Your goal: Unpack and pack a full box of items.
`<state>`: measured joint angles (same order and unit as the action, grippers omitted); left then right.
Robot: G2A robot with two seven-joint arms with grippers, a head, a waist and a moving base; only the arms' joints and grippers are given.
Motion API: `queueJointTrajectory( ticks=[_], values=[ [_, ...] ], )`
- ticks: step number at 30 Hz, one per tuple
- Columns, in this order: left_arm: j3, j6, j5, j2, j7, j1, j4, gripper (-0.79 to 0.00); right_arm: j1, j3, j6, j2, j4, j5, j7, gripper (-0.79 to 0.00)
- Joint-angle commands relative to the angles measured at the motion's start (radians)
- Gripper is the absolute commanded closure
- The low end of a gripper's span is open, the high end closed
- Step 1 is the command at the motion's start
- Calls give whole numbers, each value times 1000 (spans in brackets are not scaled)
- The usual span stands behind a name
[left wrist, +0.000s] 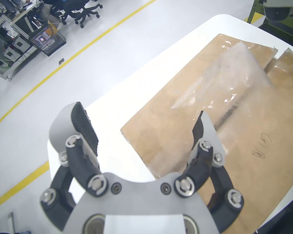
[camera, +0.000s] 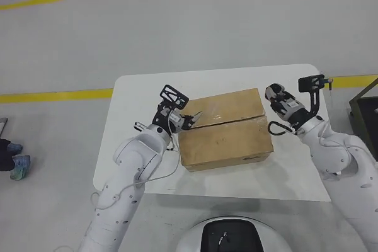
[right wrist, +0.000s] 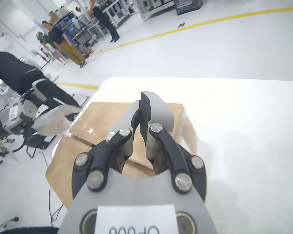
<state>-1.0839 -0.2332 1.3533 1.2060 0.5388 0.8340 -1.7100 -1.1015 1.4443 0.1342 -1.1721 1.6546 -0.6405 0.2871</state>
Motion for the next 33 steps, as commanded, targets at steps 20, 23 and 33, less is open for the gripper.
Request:
queueJointTrajectory(
  ticks=[20, 23, 33],
  values=[
    [211, -47, -36, 74, -11, -168, 142, -785, -53, 159, 43, 21, 73, 109, 76, -18],
    [229, -41, -33, 85, -22, -193, 158, -785, -57, 174, 42, 23, 83, 121, 80, -3],
    [309, -37, -58, 132, -55, -267, 235, -785, -100, 262, 27, 33, 99, 148, 65, 0]
  ],
)
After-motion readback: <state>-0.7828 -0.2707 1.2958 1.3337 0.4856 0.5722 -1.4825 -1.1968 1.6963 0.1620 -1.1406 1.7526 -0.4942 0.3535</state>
